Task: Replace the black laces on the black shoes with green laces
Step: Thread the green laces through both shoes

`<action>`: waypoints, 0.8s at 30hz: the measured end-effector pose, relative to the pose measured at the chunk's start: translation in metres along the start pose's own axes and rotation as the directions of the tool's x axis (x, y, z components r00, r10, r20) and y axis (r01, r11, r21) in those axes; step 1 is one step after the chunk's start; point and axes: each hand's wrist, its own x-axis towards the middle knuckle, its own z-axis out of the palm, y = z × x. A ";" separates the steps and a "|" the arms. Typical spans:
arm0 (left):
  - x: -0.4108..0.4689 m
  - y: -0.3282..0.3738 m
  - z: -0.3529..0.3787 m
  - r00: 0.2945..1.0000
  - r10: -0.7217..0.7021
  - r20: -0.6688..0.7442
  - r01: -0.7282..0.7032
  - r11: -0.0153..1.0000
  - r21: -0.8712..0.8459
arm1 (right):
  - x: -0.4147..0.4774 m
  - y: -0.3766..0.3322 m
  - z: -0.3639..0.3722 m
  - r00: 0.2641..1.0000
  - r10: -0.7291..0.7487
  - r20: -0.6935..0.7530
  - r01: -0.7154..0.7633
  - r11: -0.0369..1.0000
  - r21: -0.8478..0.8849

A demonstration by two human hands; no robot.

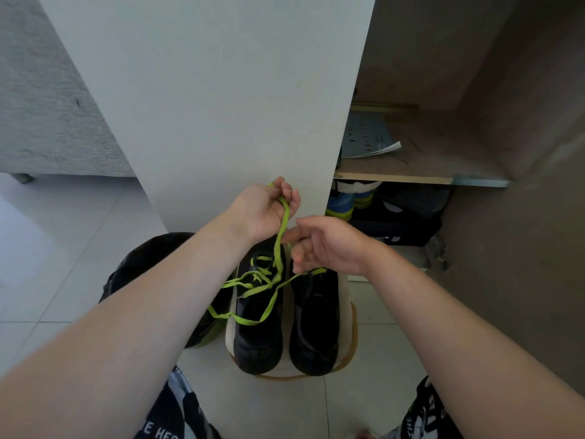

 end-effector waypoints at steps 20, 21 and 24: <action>0.013 0.015 -0.013 0.911 0.365 -0.193 0.085 0.290 0.953 | -0.007 0.005 -0.029 0.909 -0.050 -0.414 -0.025 0.985 -0.174; 0.017 0.021 -0.021 0.905 0.396 -0.156 0.154 0.037 0.987 | -0.010 0.005 -0.032 0.889 -0.052 -0.455 -0.058 0.973 -0.225; 0.004 0.022 -0.023 0.924 0.371 -0.093 0.307 -0.574 0.759 | -0.014 0.003 -0.033 0.852 -0.058 -0.521 -0.193 0.888 -0.416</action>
